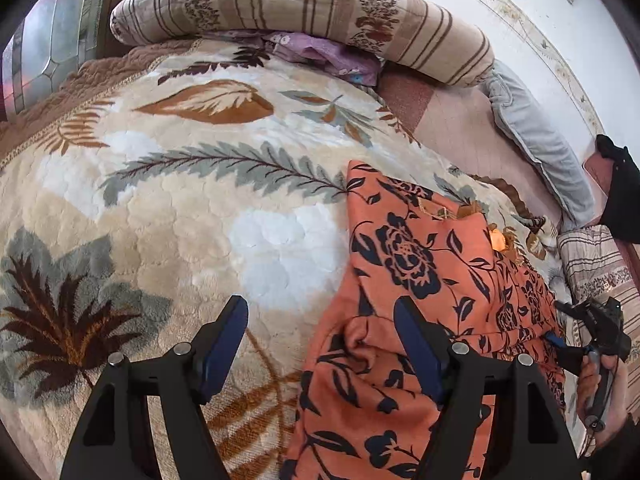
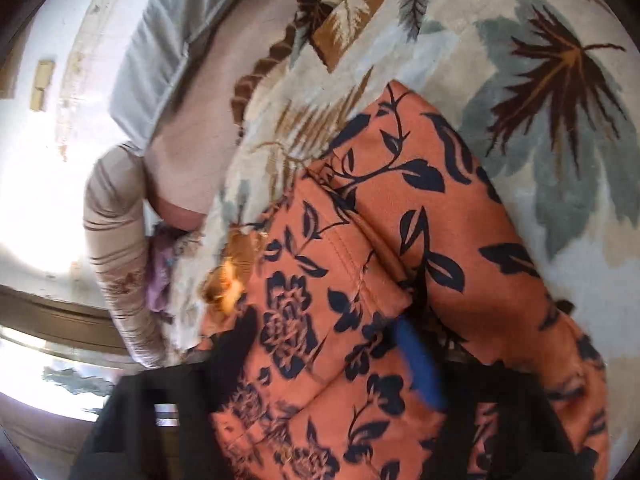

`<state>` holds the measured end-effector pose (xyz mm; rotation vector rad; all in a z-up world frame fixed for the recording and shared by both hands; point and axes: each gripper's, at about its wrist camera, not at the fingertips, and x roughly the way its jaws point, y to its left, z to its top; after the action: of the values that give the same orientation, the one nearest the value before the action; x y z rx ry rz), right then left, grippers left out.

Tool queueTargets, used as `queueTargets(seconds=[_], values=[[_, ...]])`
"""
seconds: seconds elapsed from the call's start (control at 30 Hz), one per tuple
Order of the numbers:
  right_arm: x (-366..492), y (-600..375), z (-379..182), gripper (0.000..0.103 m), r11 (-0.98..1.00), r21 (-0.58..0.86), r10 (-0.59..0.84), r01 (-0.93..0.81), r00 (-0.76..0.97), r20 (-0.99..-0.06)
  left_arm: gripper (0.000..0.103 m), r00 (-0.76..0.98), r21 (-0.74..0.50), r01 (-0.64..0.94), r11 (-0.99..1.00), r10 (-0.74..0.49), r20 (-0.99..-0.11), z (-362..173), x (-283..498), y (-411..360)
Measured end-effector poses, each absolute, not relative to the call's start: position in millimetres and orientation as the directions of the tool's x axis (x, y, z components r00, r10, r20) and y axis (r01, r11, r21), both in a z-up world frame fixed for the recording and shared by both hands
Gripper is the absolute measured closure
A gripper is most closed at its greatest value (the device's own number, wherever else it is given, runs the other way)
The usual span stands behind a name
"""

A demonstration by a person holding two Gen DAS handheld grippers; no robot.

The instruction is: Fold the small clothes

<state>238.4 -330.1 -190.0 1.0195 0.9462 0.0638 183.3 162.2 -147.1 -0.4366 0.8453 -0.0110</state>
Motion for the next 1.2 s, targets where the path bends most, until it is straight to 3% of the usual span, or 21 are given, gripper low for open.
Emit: queueTargets(seconds=[0.07, 0.1, 0.33, 0.47, 0.53, 0.73, 0.87, 0.93, 0.97, 1.03, 1.2], values=[[247, -326, -190, 0.090, 0.622, 0.681, 0.399, 0.386, 0.592, -0.700, 0.027, 0.664, -0.416, -0.165, 0.894, -0.211, -0.718, -148, 187, 164], [250, -323, -189, 0.098, 0.654, 0.650, 0.377, 0.387, 0.578, -0.724, 0.027, 0.662, -0.433, -0.163, 0.887, -0.227, -0.715, -149, 190, 164], [189, -279, -105, 0.095, 0.877, 0.421, 0.120, 0.233, 0.741, -0.661, 0.027, 0.670, -0.443, -0.195, 0.875, -0.211, -0.712, -151, 190, 168], [199, -279, -185, 0.093, 0.878, 0.381, 0.175, 0.290, 0.547, -0.819, 0.027, 0.663, -0.406, -0.182, 0.896, -0.193, -0.723, -153, 194, 158], [187, -289, -183, 0.092, 0.839, 0.461, 0.214, 0.289, 0.604, -0.768, 0.027, 0.668, -0.376, -0.171, 0.911, -0.173, -0.724, -153, 192, 154], [160, -300, -148, 0.089, 0.836, 0.478, 0.210, 0.270, 0.648, -0.732, 0.027, 0.668, -0.369, -0.179, 0.912, -0.163, -0.726, -154, 195, 153], [173, -286, -122, 0.089, 0.830, 0.550, 0.342, 0.094, 0.694, -0.634, 0.027, 0.660, -0.339, -0.171, 0.925, -0.148, -0.736, -156, 196, 149], [191, -284, -132, 0.087, 0.817, 0.575, 0.401, 0.042, 0.675, -0.619, 0.027, 0.662, -0.337, -0.168, 0.926, -0.147, -0.735, -156, 195, 149], [197, -288, -143, 0.079, 0.817, 0.574, 0.403, 0.054, 0.659, -0.636, 0.027, 0.662, -0.343, -0.165, 0.925, -0.154, -0.733, -156, 195, 149], [213, -297, -184, 0.072, 0.836, 0.523, 0.348, 0.167, 0.576, -0.740, 0.027, 0.664, -0.380, -0.149, 0.913, -0.193, -0.723, -151, 195, 152], [193, -301, -202, 0.073, 0.839, 0.543, 0.371, 0.047, 0.680, -0.632, 0.027, 0.663, -0.478, -0.080, 0.875, -0.311, -0.681, -129, 213, 154]])
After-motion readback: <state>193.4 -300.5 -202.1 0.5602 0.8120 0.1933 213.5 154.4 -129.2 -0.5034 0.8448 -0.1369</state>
